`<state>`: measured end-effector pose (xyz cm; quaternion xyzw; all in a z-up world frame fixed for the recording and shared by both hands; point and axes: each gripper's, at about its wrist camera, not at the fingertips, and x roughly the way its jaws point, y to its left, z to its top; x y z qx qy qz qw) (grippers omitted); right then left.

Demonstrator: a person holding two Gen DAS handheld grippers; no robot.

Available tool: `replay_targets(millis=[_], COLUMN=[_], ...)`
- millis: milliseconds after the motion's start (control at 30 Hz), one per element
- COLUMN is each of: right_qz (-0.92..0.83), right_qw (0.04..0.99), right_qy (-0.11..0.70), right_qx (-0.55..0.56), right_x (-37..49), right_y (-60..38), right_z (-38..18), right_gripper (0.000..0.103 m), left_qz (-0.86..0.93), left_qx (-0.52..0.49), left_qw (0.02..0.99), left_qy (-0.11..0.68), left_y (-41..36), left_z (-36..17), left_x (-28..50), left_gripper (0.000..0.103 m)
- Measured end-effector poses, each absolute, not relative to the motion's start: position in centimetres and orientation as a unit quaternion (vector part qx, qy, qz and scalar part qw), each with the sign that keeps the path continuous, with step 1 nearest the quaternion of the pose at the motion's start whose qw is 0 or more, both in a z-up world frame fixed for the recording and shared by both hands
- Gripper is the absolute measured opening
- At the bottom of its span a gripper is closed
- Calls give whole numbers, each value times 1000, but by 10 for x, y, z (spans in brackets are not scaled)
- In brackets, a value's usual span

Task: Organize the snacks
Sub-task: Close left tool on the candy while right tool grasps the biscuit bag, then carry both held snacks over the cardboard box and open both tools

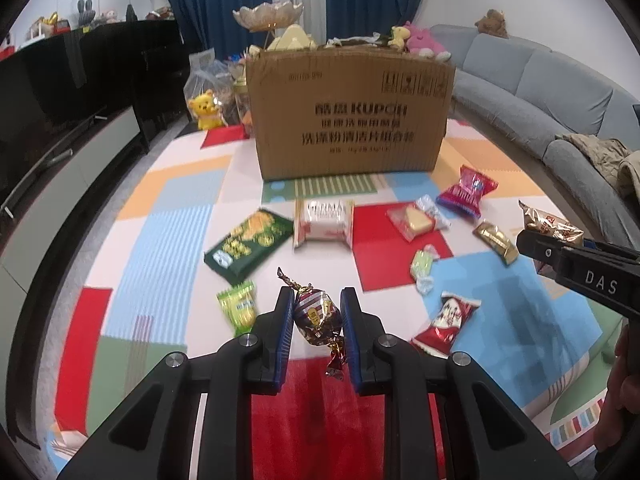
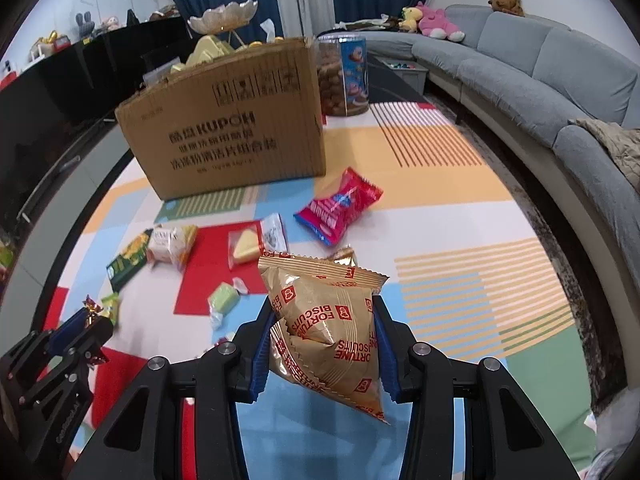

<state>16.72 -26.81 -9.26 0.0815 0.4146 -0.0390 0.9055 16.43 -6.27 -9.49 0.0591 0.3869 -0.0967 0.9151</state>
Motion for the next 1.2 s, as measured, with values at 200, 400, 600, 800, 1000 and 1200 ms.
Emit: replay_targets(millis=[200,400,600,800,1000,1200], right_qz=[-35,-27,-16,-1,8,14], right_qw=[913,921,930,939,947,955], right_qy=[399,382,360,340,317,292], right_qx=[78,71,63,57,49,45], right_x=[167,170,179,191,203,219], right_y=[-267,-265,-259,-252,-248,-248], right_z=[-76,-60,-40,-20,-2,20], right_gripper=[45,45,45,45,45,45], left_qz=[-95,-93,-89,-91,-96,-101], left_qx=[58,55,51,45,40,45], left_qw=[924,929,937,942,948,952], left_qy=[365,354,335,319,301,287], left_y=[-64,-64,-60,-59,-60,-64], left_z=[-75,-63,-44,-26,-7,10], left_x=[168,174,187,200,215,233], left_gripper=[24,24,24,24,24,24])
